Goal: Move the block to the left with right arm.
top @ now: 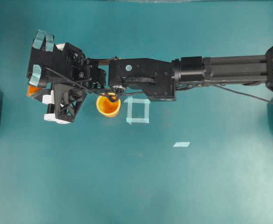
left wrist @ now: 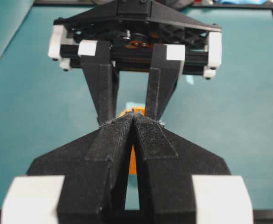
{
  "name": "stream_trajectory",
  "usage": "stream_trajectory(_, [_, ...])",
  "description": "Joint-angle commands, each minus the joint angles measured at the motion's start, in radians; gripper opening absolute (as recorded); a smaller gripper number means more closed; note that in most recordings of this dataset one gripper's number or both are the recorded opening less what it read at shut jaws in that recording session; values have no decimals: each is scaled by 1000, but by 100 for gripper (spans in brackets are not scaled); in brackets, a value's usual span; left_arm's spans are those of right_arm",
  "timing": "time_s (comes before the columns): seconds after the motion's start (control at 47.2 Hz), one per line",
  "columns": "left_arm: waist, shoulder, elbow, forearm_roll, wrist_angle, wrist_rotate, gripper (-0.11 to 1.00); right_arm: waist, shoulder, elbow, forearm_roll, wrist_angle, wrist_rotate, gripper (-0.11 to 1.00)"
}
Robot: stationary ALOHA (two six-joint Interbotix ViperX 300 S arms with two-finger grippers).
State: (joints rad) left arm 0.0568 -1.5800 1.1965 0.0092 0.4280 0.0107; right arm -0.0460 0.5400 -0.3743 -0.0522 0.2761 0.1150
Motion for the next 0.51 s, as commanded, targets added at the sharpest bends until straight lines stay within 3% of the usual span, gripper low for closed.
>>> stream_trajectory(0.0, [5,8,-28,3,-8,2,0,2,-23,-23,0,-3,2,37])
stream_trajectory(0.487, [5,8,-28,8,-5,2,0,3,-21,-23,0,-5,2,37])
